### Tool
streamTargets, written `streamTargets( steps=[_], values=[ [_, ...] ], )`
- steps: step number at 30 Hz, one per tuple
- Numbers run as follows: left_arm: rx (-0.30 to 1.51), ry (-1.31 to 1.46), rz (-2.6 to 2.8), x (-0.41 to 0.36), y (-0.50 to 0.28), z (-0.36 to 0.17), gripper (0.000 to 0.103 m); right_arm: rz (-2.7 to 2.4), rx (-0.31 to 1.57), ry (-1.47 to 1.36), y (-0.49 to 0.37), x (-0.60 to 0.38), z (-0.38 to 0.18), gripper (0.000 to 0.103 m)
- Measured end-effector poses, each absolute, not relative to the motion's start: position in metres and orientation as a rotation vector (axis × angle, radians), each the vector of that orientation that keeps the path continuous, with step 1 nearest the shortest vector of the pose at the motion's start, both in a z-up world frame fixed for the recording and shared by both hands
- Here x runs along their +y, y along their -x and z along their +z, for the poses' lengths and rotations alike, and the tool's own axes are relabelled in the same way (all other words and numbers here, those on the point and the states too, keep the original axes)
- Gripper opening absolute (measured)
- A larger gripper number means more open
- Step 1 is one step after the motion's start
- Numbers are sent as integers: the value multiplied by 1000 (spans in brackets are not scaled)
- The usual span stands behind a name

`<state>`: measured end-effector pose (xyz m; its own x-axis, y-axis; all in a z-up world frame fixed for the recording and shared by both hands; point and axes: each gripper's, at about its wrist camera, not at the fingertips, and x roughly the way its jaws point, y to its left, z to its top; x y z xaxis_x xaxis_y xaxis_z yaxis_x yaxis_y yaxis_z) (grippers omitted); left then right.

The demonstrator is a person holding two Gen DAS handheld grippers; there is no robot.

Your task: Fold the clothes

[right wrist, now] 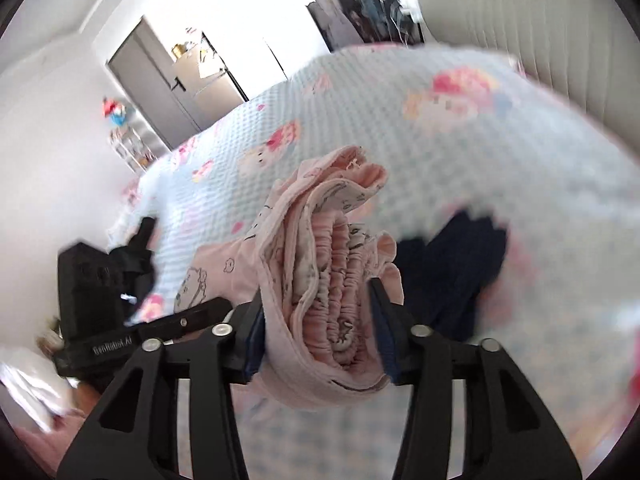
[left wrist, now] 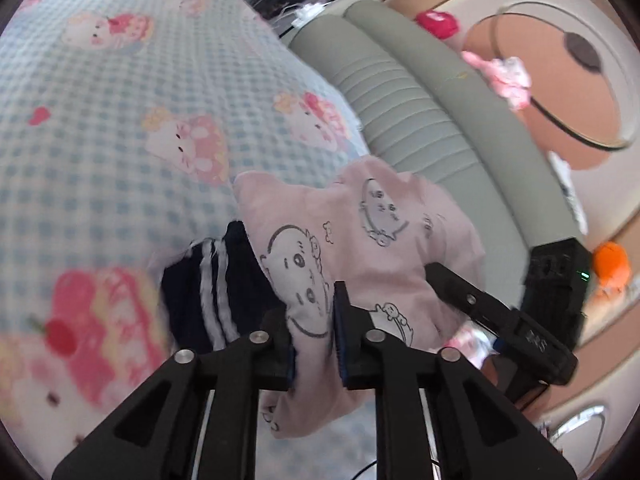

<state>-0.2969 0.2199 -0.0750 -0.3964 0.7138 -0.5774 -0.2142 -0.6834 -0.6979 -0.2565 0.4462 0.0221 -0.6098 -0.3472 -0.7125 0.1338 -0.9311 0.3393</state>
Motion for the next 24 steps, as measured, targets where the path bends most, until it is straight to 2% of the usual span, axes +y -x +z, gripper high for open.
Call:
streamTargets(
  steps=[1,2,3,5,8,10,11,17,20,21,24],
  values=[
    [-684,1331,2108,224,310,-91,36,-2606,-322,-1302,266,453,13,60],
    [-647,1429,2106,227,323,-107,41,-2637,-274,-1388,275,460,5,60],
    [-608,1524,2098,230,329,-124,40,-2669,-225,-1470,281,466,-5,60],
    [-594,1525,2147,222,328,-129,39,-2728,-199,-1484,276,482,-13,60],
    [-630,1208,2284,206,305,-97,39,-2782,-241,-1348,259,498,-6,57],
    [-590,1124,2257,216,303,-88,39,-2786,-258,-1245,255,485,-1,38],
    [-563,1112,2234,223,305,-86,39,-2786,-250,-1207,257,471,-2,36],
    [-531,1353,2141,252,338,-117,39,-2733,-139,-1357,286,431,-37,35],
    [-532,1421,2139,244,335,-136,29,-2759,-7,-1462,291,434,-65,39],
    [-538,1437,2135,241,334,-143,27,-2744,-26,-1475,290,437,-72,46],
    [-499,1408,2135,236,329,-154,17,-2716,-81,-1492,284,445,-86,49]
  ],
)
